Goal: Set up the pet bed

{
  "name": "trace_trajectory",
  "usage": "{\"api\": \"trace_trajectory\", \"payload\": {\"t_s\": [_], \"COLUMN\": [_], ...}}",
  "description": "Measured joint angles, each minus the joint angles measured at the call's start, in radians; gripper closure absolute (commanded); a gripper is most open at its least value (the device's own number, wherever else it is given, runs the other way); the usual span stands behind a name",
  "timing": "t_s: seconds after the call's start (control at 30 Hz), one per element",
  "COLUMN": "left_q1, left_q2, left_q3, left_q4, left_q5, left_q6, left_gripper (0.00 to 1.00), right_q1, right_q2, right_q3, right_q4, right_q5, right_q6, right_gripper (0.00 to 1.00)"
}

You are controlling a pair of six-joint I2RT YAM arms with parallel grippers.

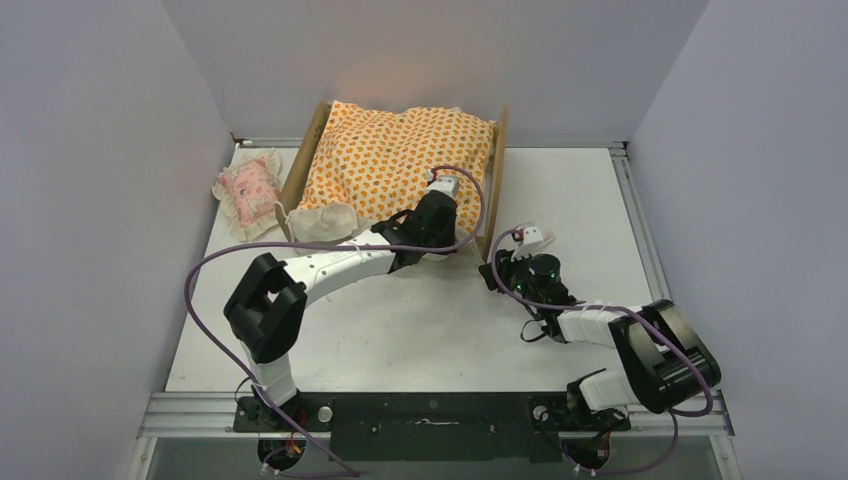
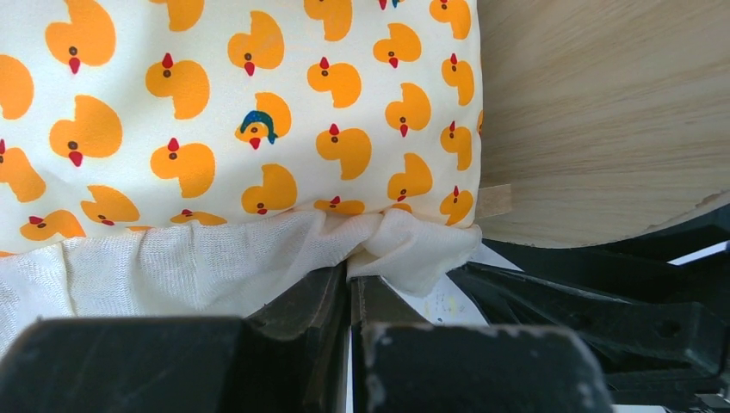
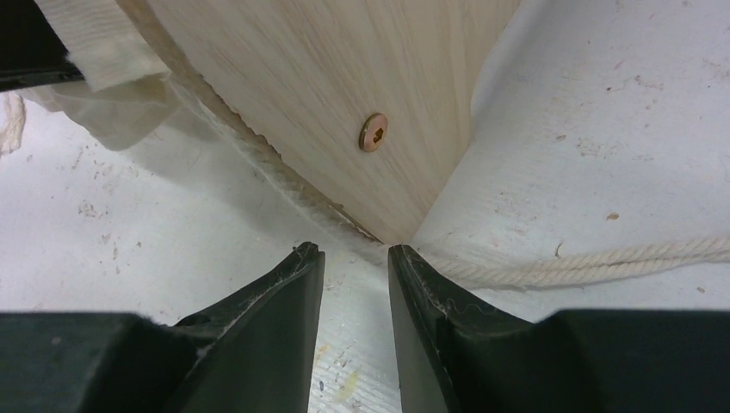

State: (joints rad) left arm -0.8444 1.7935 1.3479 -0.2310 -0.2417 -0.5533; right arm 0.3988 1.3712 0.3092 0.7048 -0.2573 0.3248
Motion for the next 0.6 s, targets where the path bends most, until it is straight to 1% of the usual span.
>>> {"api": "trace_trajectory", "payload": {"t_s": [0.13,0.17,0.23,0.3,0.4,0.47,0.53,0.6], "left_q1": [0.003,0.003,0.004,0.004,0.007,0.013,0.021,0.029], "left_q2": [0.0,0.0,0.0,0.0,0.0,0.0,0.0,0.0], "left_q3": [0.007,0.009,0.011,0.014,0.025,0.031,0.033,0.034], "left_q4": [-0.01,-0.011,-0.013,-0.016,-0.019,-0.017,-0.014,-0.013], "left_q5": [0.012,0.013,0.016,0.019,0.019,0.019,0.019,0.019], "left_q6": [0.001,0.002,0.002,0.006,0.012,0.014,0.016,0.018], "left_gripper": [1.0,1.0,1.0,1.0,1.0,1.0,1.0,1.0], "right_q1": [0.009,0.009,0.009,0.009,0.01,0.016,0.023,0.034], "right_q2": [0.043,0.052,0.072,0.089,0.088,0.055,-0.011,-0.111], "right_q3": [-0.004,-0.008,-0.013,-0.013,-0.013,-0.013,-0.013,-0.007], "right_q4": [0.04,0.051,0.064,0.068,0.056,0.015,-0.048,-0.136], "right_q5": [0.016,0.021,0.028,0.033,0.032,0.031,0.021,0.006], "right_q6": [-0.001,-0.001,-0.004,-0.01,-0.016,-0.019,-0.026,-0.031], "right_gripper": [0.71,0.73,0.85,0.94,0.95,0.95,0.95,0.95]}}
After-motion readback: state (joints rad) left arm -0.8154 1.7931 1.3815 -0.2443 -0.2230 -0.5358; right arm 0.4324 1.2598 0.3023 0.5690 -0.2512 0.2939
